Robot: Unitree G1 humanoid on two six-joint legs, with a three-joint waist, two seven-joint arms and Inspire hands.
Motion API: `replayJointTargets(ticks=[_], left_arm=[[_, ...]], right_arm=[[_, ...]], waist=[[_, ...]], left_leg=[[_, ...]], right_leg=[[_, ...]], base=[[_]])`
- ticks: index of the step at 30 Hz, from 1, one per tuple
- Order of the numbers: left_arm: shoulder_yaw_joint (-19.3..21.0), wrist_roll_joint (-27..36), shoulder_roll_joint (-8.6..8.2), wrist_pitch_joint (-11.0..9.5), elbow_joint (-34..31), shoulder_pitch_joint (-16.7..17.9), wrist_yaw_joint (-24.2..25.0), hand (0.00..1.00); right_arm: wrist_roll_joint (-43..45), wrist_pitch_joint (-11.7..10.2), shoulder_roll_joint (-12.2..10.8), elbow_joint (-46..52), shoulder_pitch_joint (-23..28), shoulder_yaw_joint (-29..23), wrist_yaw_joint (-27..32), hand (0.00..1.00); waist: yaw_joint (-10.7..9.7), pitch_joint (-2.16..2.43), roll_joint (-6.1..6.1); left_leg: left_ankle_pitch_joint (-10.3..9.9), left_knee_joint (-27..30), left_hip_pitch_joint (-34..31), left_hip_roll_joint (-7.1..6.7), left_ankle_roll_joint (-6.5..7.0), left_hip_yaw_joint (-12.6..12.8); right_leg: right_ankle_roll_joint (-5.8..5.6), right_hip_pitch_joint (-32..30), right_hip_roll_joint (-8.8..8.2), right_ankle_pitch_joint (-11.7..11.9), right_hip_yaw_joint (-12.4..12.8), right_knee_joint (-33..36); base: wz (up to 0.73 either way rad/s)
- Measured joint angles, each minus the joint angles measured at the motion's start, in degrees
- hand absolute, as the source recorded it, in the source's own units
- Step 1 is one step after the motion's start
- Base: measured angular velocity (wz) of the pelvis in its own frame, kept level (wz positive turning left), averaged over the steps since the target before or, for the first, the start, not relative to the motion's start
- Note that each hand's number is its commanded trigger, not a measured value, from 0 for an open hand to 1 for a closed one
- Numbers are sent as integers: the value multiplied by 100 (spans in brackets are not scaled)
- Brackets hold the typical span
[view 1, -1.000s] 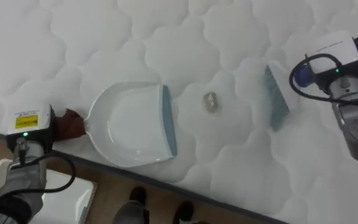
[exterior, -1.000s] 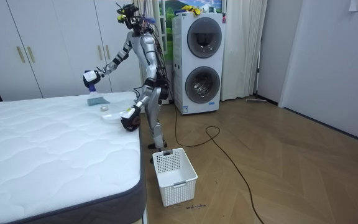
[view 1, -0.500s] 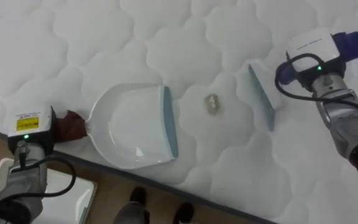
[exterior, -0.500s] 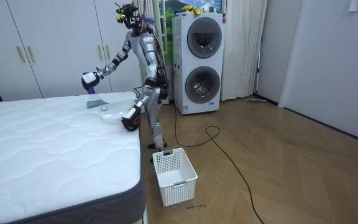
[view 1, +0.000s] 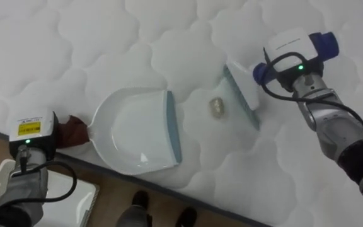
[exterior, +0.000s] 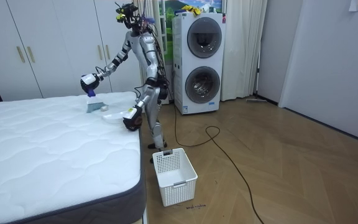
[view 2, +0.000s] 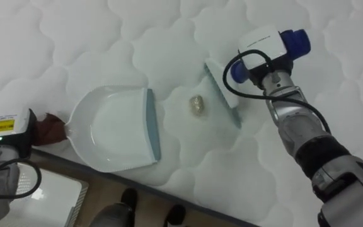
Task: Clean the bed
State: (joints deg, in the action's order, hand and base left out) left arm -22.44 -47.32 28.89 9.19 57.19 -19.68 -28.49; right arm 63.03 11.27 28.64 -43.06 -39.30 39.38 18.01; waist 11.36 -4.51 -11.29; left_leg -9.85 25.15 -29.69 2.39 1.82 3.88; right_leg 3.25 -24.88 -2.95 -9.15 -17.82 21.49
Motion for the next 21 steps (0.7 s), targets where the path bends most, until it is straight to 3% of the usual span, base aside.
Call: replayJointTargets(ticks=[11, 21], left_arm=[[-28, -236, 6, 41, -86, 68, 265, 100], [-30, -413, 49, 66, -83, 72, 414, 100]], right_arm=[[-242, 48, 0, 617, 421, 0, -381, 100], [-253, 83, -27, 760, 455, 0, -664, 100]], waist=[[4, 69, 123], [3, 72, 149]], left_leg=[[-1, -2, 21, 2, -2, 6], [-1, 39, 39, 35, -2, 45]], right_leg=[[2, 36, 8, 3, -1, -40], [21, 75, 4, 22, -30, -40]], base=[[0], [0]])
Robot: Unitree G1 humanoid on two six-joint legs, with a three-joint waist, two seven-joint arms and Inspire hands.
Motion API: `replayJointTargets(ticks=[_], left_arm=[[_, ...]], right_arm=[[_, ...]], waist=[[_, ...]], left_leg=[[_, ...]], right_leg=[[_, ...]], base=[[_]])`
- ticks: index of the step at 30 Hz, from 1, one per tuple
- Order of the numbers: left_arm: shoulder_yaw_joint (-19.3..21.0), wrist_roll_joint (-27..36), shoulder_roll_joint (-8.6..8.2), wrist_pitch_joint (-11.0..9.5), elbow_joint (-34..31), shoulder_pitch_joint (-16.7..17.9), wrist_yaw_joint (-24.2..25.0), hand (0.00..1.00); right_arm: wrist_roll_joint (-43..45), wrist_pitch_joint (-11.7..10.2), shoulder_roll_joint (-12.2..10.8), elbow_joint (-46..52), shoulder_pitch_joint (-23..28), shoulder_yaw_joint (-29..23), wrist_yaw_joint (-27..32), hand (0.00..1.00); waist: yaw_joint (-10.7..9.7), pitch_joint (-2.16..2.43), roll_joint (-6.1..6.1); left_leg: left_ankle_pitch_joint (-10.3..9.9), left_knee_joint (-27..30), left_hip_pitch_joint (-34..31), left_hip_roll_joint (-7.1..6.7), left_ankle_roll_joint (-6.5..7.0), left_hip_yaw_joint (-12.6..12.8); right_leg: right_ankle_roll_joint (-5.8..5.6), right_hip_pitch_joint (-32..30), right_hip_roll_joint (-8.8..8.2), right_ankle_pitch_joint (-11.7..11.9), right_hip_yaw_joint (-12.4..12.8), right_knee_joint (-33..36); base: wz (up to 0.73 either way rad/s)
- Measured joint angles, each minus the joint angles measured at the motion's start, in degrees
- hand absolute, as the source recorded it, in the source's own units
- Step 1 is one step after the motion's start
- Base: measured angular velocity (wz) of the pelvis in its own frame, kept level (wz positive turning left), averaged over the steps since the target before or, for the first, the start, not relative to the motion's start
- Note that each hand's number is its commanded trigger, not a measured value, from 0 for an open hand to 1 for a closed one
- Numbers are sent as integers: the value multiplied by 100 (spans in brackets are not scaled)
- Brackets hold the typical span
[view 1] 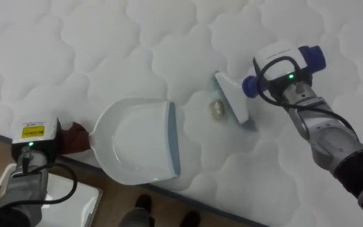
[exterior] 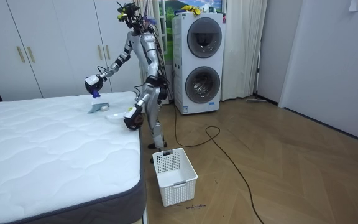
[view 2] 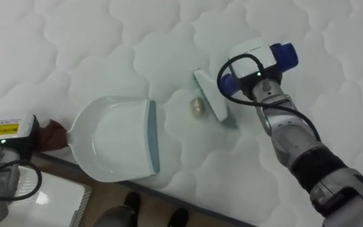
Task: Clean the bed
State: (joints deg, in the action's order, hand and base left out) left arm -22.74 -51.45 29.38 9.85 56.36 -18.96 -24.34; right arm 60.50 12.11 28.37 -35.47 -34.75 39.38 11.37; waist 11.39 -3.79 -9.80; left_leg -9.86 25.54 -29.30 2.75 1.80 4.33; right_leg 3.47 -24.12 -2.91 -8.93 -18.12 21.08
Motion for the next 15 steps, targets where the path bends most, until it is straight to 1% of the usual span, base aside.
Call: replayJointTargets(ticks=[9, 15], left_arm=[[-1, -6, -1, 0, 2, 21, 11, 100], [-1, 5, 0, 0, 17, 36, 9, 100]], right_arm=[[-22, -4, -94, 45, 1, -3, -216, 100], [-519, -15, -107, 253, 28, -6, -299, 100]], waist=[[-3, 16, 77], [-20, 20, 97]], left_leg=[[1, 4, 2, 16, -1, 21], [1, -4, 2, 14, -2, 31]], right_leg=[[7, -7, 0, 9, 3, 1], [6, -22, 1, 9, 43, 15]], base=[[-1], [0]])
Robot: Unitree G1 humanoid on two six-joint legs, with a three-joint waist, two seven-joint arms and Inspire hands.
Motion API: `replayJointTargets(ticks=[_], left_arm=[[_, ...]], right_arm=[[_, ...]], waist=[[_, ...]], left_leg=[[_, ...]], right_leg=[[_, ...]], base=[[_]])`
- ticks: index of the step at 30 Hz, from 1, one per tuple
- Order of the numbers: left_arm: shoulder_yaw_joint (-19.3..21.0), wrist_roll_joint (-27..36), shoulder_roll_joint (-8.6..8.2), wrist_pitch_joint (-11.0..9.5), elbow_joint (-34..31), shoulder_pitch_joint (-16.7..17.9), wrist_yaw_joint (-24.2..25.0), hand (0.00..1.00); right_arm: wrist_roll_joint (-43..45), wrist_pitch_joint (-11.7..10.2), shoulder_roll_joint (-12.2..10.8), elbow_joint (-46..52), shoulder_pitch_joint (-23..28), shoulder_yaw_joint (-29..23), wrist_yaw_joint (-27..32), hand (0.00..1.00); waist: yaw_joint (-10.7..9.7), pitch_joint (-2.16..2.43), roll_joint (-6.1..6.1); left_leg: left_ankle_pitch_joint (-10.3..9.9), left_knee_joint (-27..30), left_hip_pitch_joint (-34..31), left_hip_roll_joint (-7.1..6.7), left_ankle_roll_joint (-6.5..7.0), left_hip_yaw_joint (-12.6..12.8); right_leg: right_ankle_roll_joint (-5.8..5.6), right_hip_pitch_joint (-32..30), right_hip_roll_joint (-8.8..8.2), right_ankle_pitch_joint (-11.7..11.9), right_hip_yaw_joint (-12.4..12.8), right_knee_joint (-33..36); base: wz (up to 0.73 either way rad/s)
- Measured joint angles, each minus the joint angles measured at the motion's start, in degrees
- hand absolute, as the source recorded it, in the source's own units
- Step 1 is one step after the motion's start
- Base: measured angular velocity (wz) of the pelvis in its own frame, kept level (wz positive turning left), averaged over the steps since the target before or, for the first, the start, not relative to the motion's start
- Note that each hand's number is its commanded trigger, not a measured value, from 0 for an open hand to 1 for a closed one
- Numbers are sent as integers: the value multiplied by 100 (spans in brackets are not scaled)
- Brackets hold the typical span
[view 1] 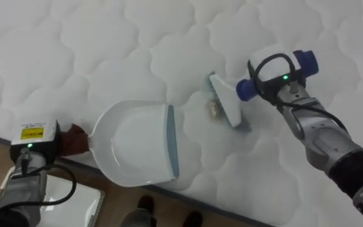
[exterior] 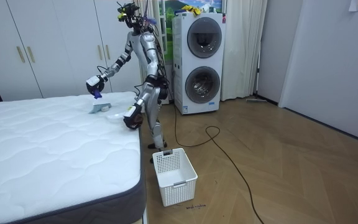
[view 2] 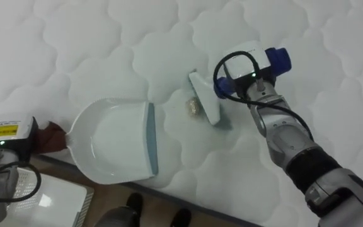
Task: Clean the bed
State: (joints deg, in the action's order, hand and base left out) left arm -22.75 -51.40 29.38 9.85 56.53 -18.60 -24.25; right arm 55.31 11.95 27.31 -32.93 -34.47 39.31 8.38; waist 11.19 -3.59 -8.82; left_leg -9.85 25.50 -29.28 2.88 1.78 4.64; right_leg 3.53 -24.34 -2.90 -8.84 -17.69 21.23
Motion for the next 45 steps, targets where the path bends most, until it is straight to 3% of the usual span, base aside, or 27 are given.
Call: replayJointTargets(ticks=[13, 21, 27, 37, 45], left_arm=[[-50, -3, 0, -22, 50, 135, 22, 100], [-117, -7, -2, -33, 81, 183, 115, 100], [-124, -3, -2, -46, 86, 218, 133, 100], [-133, -1, -2, -67, 121, 211, 143, 100], [-172, -2, -3, -68, 130, 223, 142, 100]], right_arm=[[-570, -278, -43, 451, 41, 6, -174, 100], [-836, -695, -181, 906, 145, 9, -233, 100], [-1237, -890, -281, 911, 187, 10, -364, 100], [-1434, -1014, -281, 914, 199, 10, -517, 100], [-1443, -1024, -281, 914, 198, 10, -595, 100]], waist=[[7, 22, 50], [17, 26, 100], [21, 26, 102], [13, 26, 104], [14, 53, 151]], left_leg=[[2, 7, 48, -7, -2, 7], [6, 16, 68, -34, -4, -12], [7, 38, 42, -48, 0, -16], [5, 117, -18, -60, 2, -12], [5, 169, -64, -60, 2, -14]], right_leg=[[-2, -11, -3, -2, 20, 88], [-4, -5, -16, -5, 17, 139], [-11, -44, -51, -10, 18, 181], [0, -145, -112, -64, 18, 346], [23, -193, -123, -101, 31, 403]], base=[[0], [0], [0], [0], [0]])
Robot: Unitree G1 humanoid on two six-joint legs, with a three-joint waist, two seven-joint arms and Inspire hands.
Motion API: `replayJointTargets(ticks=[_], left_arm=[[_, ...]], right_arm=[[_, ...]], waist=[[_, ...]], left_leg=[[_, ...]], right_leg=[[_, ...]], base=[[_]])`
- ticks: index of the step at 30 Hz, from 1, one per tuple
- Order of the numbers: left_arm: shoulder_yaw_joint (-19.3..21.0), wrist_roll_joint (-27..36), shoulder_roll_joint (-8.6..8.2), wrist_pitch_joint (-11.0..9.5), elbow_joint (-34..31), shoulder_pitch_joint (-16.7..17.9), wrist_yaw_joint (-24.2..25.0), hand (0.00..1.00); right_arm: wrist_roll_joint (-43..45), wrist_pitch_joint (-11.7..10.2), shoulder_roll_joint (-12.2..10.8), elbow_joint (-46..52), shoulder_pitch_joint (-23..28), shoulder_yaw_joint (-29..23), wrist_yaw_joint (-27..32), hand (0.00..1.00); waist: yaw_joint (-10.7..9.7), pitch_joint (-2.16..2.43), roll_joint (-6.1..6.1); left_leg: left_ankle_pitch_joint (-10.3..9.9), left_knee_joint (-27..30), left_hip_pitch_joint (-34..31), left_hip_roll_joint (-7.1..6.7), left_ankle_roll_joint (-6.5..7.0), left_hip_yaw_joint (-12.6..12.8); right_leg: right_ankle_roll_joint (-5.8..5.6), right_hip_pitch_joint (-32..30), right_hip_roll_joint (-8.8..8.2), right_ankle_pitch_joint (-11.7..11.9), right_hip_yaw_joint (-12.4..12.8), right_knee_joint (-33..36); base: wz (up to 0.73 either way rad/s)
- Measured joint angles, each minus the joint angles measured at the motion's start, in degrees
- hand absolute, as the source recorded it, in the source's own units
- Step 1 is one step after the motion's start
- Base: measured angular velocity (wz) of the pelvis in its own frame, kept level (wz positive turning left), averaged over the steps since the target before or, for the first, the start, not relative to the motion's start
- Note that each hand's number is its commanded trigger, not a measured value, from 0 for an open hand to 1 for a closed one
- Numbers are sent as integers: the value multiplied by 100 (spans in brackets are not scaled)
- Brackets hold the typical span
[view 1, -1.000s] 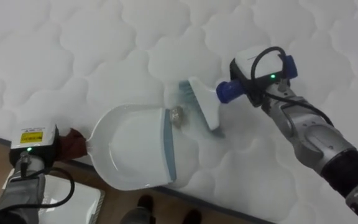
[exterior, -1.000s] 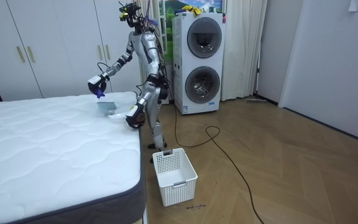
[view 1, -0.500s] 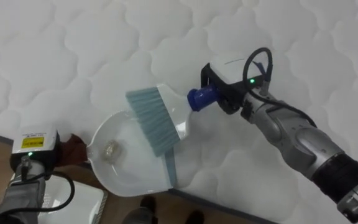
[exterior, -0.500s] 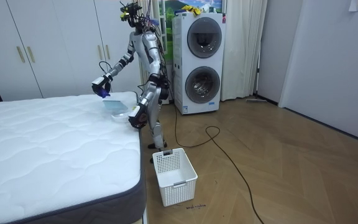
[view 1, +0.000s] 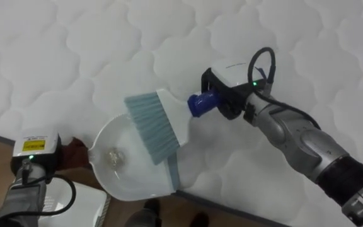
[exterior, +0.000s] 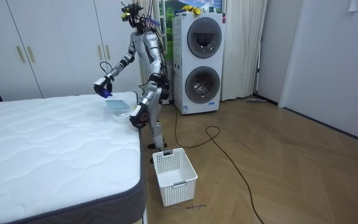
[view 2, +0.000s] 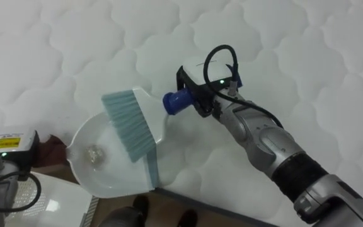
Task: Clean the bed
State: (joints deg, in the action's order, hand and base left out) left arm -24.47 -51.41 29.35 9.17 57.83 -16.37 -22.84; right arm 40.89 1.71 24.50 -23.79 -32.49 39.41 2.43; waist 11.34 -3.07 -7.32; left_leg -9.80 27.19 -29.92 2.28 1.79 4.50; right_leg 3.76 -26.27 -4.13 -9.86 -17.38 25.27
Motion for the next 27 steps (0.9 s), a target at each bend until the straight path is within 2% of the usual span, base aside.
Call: replayJointTargets(ticks=[4, 10, 13, 16, 18, 19, 21, 23, 24, 25, 26, 27], left_arm=[[-24, 9, 0, -5, 13, 4, -24, 100], [-48, 54, -68, -4, 11, 74, -83, 100], [-36, 54, -94, 43, -15, 79, -157, 100], [-12, -7, -135, 48, -43, 98, -252, 100], [23, -59, -249, 85, -43, 134, -321, 100], [24, -51, -280, 93, -44, 159, -321, 100], [26, -53, -389, 125, -136, 295, -321, 100], [61, -53, -437, 128, -312, 419, -318, 100], [136, -54, -493, 129, -328, 452, -315, 100], [190, -60, -523, 129, -330, 466, -316, 100], [275, -61, -557, 130, -365, 503, -316, 100], [418, -77, -562, 124, -484, 608, -316, 100]], right_arm=[[-58, -53, 0, -1, 16, 0, 9, 100], [-732, -63, 9, -296, 256, -31, 297, 100], [-950, -51, 13, -537, 276, -123, 497, 100], [-1325, -44, 25, -717, 385, -507, 702, 100], [-1527, -45, 29, -750, 575, -1000, 877, 100], [-1640, -45, 28, -779, 617, -1086, 925, 100], [-2014, -48, 29, -823, 936, -1511, 1114, 100], [-2109, -37, 30, -830, 1182, -1877, 1207, 100], [-2215, -36, 38, -867, 1291, -2056, 1250, 94], [-2268, -36, 39, -877, 1350, -2150, 1271, 65], [-2323, -40, 39, -879, 1486, -2341, 1341, 52], [-2401, -43, 39, -885, 1622, -2506, 1456, 0]], waist=[[-4, 1, -1], [-10, 3, 6], [-82, 4, 20], [-197, 9, 31], [-307, 6, 46], [-347, 11, 56], [-518, 35, 101], [-555, 44, 101], [-626, 51, 113], [-661, 52, 111], [-735, 56, 112], [-818, 70, 105]], left_leg=[[0, 11, 18, -3, -1, -1], [-1, -30, 186, -14, -1, -35], [-1, 1, 152, -17, -2, -71], [1, 3, 169, -71, 1, -127], [7, -6, 245, -112, 13, -167], [6, -23, 296, -122, 15, -174], [-13, -89, 501, -167, 43, -229], [-27, -147, 633, -176, 64, -219], [-27, -173, 710, -188, 64, -218], [-28, -186, 749, -196, 66, -216], [-29, -219, 836, -204, 67, -206], [-29, -267, 930, -204, 67, -206]], right_leg=[[5, 10, -16, -31, -5, 48], [-12, 233, 2, -42, -21, -48], [-13, 240, 9, -48, -40, -62], [-33, 259, -19, -68, -40, -6], [-67, 324, -76, -117, -42, 52], [-75, 380, -79, -122, -41, 32], [-127, 643, -60, -153, -3, -109], [-142, 757, -65, -161, 22, -156], [-148, 832, -74, -162, 10, -157], [-154, 864, -81, -164, 12, -146], [-171, 953, -81, -177, 12, -166], [-174, 1061, -72, -179, 8, -228]], base=[[0], [6], [7], [11], [12], [17], [22], [2], [0], [4], [6], [5]])
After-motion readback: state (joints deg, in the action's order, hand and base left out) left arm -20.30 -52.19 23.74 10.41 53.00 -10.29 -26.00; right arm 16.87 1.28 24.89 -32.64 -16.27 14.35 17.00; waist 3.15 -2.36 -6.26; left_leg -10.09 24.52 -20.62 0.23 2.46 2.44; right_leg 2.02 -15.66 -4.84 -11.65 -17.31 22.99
